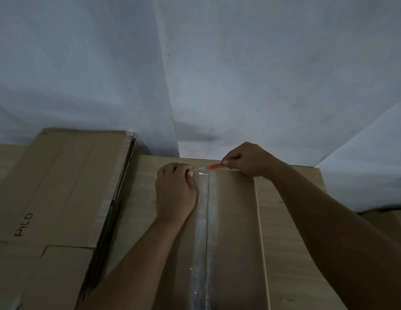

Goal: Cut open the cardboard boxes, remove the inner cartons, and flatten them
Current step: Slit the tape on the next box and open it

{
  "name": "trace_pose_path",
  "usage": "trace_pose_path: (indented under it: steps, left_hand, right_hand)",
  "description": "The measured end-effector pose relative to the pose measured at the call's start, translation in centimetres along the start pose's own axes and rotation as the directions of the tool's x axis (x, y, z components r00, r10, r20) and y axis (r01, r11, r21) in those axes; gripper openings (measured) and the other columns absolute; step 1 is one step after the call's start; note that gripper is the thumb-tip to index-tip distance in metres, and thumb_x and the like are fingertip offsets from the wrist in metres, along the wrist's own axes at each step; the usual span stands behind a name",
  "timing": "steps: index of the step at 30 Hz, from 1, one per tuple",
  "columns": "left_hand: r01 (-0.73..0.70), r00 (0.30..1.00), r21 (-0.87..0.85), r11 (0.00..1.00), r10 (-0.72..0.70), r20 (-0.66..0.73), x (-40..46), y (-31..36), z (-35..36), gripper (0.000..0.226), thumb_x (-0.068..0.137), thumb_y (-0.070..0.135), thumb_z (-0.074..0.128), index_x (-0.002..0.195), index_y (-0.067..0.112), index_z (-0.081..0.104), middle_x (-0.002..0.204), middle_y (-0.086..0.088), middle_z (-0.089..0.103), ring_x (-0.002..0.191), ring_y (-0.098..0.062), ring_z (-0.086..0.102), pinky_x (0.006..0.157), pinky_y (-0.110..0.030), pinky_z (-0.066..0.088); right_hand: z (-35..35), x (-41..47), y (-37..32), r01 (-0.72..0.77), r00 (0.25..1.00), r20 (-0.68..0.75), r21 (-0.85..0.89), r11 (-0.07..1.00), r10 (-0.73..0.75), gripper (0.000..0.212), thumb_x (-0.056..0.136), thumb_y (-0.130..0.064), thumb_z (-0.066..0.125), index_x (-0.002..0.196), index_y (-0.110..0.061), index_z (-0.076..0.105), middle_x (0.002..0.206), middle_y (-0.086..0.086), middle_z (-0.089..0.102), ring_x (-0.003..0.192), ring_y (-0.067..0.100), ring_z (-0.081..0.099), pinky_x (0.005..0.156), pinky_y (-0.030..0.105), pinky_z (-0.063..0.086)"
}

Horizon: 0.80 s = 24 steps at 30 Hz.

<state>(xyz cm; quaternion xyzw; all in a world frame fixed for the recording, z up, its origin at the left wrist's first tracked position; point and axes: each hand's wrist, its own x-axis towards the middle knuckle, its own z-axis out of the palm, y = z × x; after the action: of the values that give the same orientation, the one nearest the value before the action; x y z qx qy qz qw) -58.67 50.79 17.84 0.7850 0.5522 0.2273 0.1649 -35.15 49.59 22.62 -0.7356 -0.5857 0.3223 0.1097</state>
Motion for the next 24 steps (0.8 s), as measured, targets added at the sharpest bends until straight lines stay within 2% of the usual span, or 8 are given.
trace_pose_path:
  steps: [2, 5, 9, 14, 17, 20, 22, 24]
  left_hand:
    - [-0.001, 1.0, -0.012, 1.0, 0.001, -0.006, 0.1, 0.0, 0.1, 0.024, 0.099, 0.027, 0.047, 0.105, 0.016, 0.067, 0.109, -0.002, 0.063, 0.11, -0.022, 0.05, 0.09, -0.035, 0.045]
    - [0.001, 1.0, -0.031, 1.0, -0.001, -0.011, 0.2, -0.2, 0.4, 0.022, 0.099, 0.027, 0.05, 0.106, 0.017, 0.068, 0.108, -0.001, 0.064, 0.111, -0.02, 0.048, 0.09, -0.034, 0.046]
    - [0.007, 1.0, -0.079, 0.997, -0.009, -0.026, 0.2, -0.3, 0.6, 0.015, 0.098, 0.025, 0.056, 0.104, 0.017, 0.068, 0.105, 0.002, 0.064, 0.109, -0.016, 0.046, 0.087, -0.026, 0.04]
    - [0.029, 0.996, -0.171, 0.985, -0.042, -0.073, 0.1, 0.0, 0.3, 0.003, 0.095, 0.02, 0.063, 0.096, 0.019, 0.066, 0.094, 0.01, 0.06, 0.101, -0.012, 0.049, 0.083, -0.016, 0.033]
    - [0.053, 0.995, -0.211, 0.976, -0.07, -0.072, 0.4, 0.0, 0.3, 0.003, 0.094, 0.019, 0.065, 0.092, 0.02, 0.065, 0.088, 0.013, 0.058, 0.096, -0.012, 0.051, 0.079, -0.014, 0.035]
    - [0.033, 0.996, -0.204, 0.978, -0.05, -0.078, 0.5, -0.2, 0.4, 0.006, 0.094, 0.018, 0.064, 0.096, 0.02, 0.07, 0.091, 0.01, 0.064, 0.098, -0.015, 0.054, 0.083, -0.023, 0.04]
    - [0.034, 0.997, -0.192, 0.981, -0.048, -0.067, 0.5, -0.2, 0.3, 0.009, 0.095, 0.017, 0.063, 0.097, 0.02, 0.071, 0.094, 0.01, 0.066, 0.1, -0.013, 0.051, 0.083, -0.024, 0.037]
    - [0.064, 0.997, -0.169, 0.983, -0.069, -0.027, 0.7, -0.3, 0.3, 0.01, 0.097, 0.019, 0.059, 0.096, 0.023, 0.068, 0.095, 0.011, 0.063, 0.102, -0.012, 0.048, 0.082, -0.025, 0.037]
  right_hand:
    - [-0.5, 0.2, -0.1, 0.027, 0.998, 0.054, 0.065, 0.998, -0.031, 0.015, 0.094, -0.035, 0.065, 0.097, -0.03, 0.079, 0.092, -0.013, 0.072, 0.095, 0.009, 0.063, 0.081, 0.029, 0.048]
    - [-1.1, 0.6, 0.0, 0.031, 0.995, 0.087, 0.15, 0.988, -0.044, 0.015, 0.092, -0.031, 0.068, 0.081, -0.029, 0.078, 0.077, -0.012, 0.072, 0.072, 0.006, 0.057, 0.069, 0.026, 0.043]
    - [-1.7, 1.2, -0.3, 0.044, 0.99, 0.124, 0.128, 0.991, -0.06, 0.014, 0.091, -0.03, 0.069, 0.085, -0.025, 0.081, 0.086, -0.005, 0.075, 0.078, 0.018, 0.062, 0.074, 0.031, 0.047]
    - [-1.8, 2.1, -1.6, 0.068, 0.975, 0.208, 0.077, 0.995, -0.083, 0.015, 0.093, -0.028, 0.068, 0.083, -0.026, 0.079, 0.067, -0.016, 0.067, 0.055, -0.005, 0.051, 0.061, 0.022, 0.039]
    - [-2.0, 2.3, -2.1, 0.126, 0.958, 0.261, -0.009, 0.992, -0.119, 0.015, 0.095, -0.03, 0.065, 0.102, -0.027, 0.078, 0.086, -0.01, 0.072, 0.074, -0.002, 0.059, 0.064, 0.019, 0.042]
    - [-2.5, 2.7, -2.2, 0.136, 0.941, 0.321, -0.055, 0.989, -0.111, 0.02, 0.095, -0.032, 0.065, 0.111, -0.029, 0.076, 0.096, -0.006, 0.074, 0.094, 0.014, 0.064, 0.078, 0.027, 0.048]
    - [-2.8, 3.0, -2.1, 0.125, 0.932, 0.35, -0.052, 0.991, -0.099, 0.019, 0.094, -0.033, 0.067, 0.11, -0.031, 0.077, 0.098, -0.006, 0.074, 0.097, 0.013, 0.063, 0.085, 0.032, 0.049]
    - [-2.9, 3.3, -1.8, 0.119, 0.925, 0.366, -0.037, 0.992, -0.098, 0.018, 0.093, -0.034, 0.068, 0.108, -0.033, 0.077, 0.097, -0.008, 0.075, 0.092, 0.007, 0.062, 0.082, 0.03, 0.046]
